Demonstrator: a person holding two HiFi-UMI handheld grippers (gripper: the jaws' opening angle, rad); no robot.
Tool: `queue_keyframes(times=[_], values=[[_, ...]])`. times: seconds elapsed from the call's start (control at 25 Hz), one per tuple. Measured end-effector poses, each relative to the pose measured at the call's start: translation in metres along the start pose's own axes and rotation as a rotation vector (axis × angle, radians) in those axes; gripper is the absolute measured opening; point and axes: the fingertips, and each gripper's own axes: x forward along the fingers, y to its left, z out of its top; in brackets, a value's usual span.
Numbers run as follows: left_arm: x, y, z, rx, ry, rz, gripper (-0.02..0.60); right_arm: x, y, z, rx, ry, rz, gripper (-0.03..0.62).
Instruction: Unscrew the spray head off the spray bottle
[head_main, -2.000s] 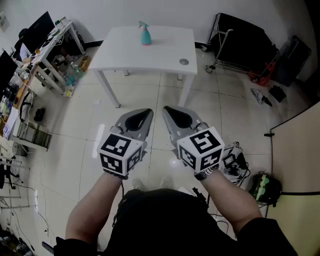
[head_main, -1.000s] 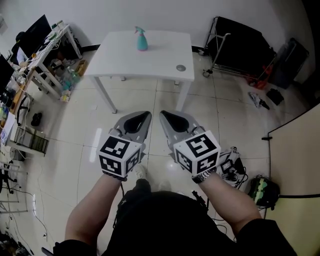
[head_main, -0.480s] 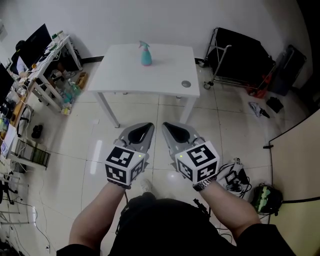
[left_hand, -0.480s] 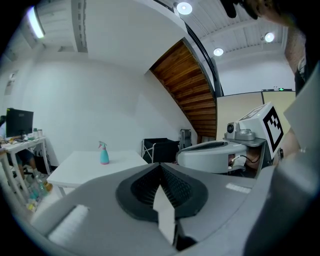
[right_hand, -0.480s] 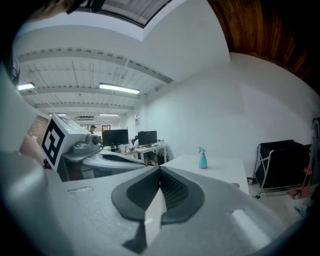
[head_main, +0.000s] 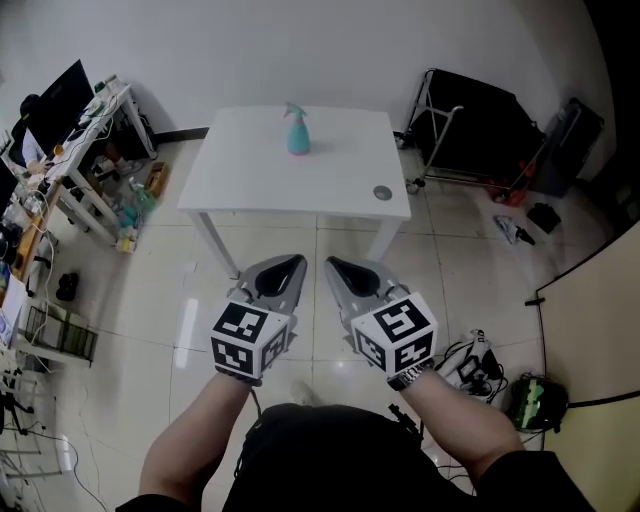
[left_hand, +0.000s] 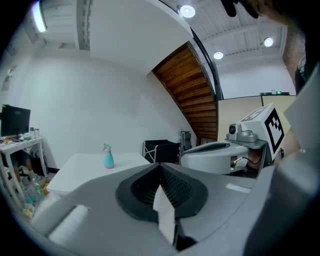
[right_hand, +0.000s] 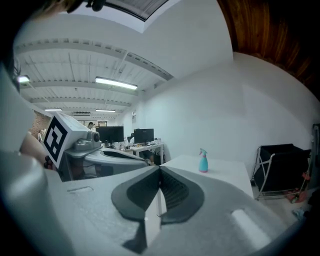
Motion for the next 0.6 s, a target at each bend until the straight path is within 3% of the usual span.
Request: queue_keyframes(times=[0.6], values=[[0.027, 0.047, 0.007, -0.010, 0.019, -0.046, 0.015, 0.049, -0.019, 0.015, 0.011, 0.012, -0.045, -0.009]])
